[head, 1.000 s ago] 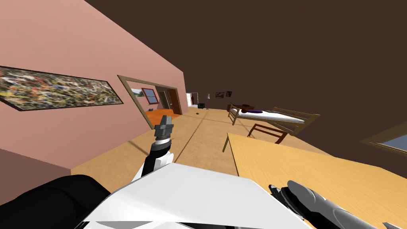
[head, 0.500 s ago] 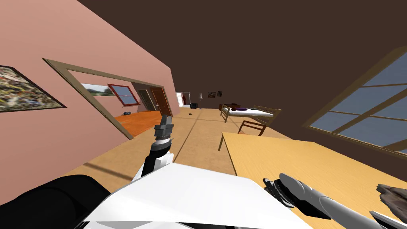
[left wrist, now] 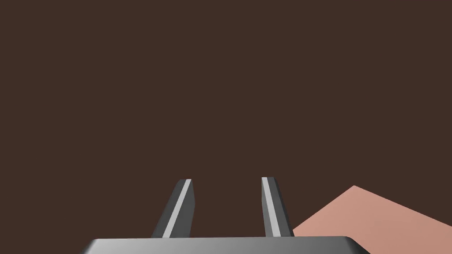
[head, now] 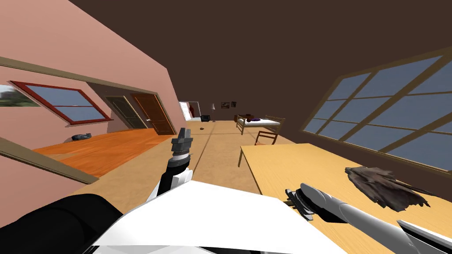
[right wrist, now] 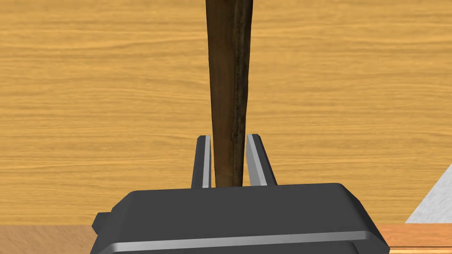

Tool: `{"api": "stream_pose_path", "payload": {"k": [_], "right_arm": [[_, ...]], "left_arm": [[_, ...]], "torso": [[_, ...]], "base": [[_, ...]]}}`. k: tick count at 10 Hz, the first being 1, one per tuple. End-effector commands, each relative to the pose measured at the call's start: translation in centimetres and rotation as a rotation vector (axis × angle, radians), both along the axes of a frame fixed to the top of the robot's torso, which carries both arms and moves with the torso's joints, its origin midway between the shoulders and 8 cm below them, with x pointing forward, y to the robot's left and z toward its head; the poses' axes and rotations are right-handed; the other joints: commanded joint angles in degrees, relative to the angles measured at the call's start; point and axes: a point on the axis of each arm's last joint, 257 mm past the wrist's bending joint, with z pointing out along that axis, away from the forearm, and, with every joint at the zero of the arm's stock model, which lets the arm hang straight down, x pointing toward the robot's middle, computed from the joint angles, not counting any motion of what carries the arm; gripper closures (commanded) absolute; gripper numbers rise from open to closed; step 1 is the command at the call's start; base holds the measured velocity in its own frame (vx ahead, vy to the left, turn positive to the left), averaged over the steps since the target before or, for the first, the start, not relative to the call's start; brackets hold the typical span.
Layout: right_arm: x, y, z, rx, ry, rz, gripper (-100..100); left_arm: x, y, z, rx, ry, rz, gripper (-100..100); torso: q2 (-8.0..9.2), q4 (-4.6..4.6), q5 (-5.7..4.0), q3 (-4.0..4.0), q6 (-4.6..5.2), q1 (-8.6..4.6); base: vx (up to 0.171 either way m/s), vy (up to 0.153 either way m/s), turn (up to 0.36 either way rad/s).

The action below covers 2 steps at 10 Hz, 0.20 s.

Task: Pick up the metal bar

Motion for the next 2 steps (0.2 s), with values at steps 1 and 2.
{"api": "stream_pose_path", "payload": {"k": [1,2], "right_arm": [[0.00,0.00,0.00,0.000,0.000,0.000,100],[-0.03,-0.07,0.01,-0.002,0.001,0.005,0]], "left_arm": [[0.00,0.00,0.00,0.000,0.000,0.000,0],[0.01,-0.01,0.01,0.000,0.000,0.000,0]], "torso": [[0.00,0.00,0.00,0.00,0.00,0.00],[0.24,0.06,-0.05,0.14,-0.09,-0.16]], "base": [[0.044,0.036,-0.079],[0.009,0.008,0.013]]}}
